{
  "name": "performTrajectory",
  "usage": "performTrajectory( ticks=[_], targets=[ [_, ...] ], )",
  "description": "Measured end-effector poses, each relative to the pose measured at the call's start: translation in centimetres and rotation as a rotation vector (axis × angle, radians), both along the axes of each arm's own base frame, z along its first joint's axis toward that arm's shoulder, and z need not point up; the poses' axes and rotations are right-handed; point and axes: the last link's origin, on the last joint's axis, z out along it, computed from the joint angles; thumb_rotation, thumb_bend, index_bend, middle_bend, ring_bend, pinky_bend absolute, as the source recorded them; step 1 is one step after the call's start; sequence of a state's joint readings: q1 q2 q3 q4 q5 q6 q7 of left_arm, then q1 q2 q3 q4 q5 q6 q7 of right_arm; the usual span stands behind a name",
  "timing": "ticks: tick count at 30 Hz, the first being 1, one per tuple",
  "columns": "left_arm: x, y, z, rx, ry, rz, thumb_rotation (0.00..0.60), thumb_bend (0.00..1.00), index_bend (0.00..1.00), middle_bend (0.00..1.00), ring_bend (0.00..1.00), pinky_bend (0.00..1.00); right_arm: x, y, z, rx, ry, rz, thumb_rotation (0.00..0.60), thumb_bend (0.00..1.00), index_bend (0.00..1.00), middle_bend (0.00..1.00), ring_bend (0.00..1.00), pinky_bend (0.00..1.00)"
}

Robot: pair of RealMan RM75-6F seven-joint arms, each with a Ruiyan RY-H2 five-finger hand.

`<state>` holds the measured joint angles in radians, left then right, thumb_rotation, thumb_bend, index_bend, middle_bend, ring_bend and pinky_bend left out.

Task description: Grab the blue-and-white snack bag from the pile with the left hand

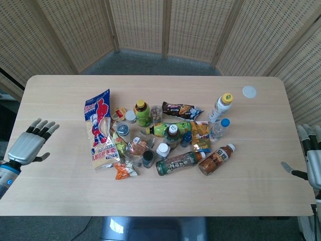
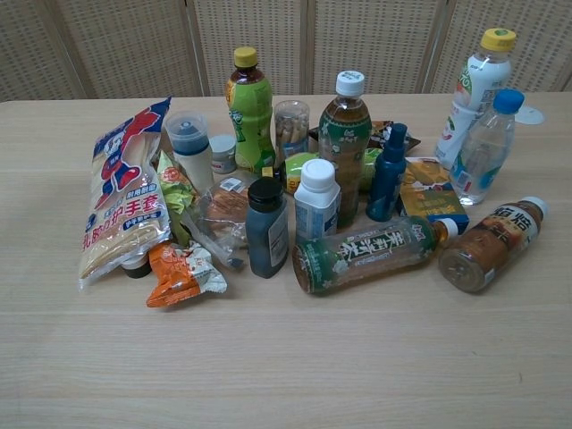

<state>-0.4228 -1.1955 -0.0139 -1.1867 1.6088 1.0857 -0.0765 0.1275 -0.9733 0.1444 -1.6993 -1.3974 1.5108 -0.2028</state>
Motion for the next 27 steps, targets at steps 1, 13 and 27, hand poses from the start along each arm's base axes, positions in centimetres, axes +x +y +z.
performTrajectory(
  ticks=[1,13,27],
  targets=[
    [0.0,0.3,-0.5,-0.006,0.007,-0.005,0.6,0.3,0.0,0.0,0.0,0.0,0.0,0.1,0.1,-0.003,0.001,-0.003,0.485,0.02,0.0,0.0,0.0,0.0],
    [1.5,3.8,-5.9,-0.039,0.065,-0.088,0.6,0.29,0.0,0.0,0.0,0.0,-0.3,1.1,1.2,-0.035,0.013,-0.034,0.488,0.02,0.0,0.0,0.0,0.0],
    [5.7,7.8,-9.8,-0.073,0.122,-0.221,0.6,0.17,0.0,0.0,0.0,0.0,-0.9,2.0,2.3,-0.068,0.023,-0.066,0.49,0.03,0.0,0.0,0.0,0.0]
  ],
)
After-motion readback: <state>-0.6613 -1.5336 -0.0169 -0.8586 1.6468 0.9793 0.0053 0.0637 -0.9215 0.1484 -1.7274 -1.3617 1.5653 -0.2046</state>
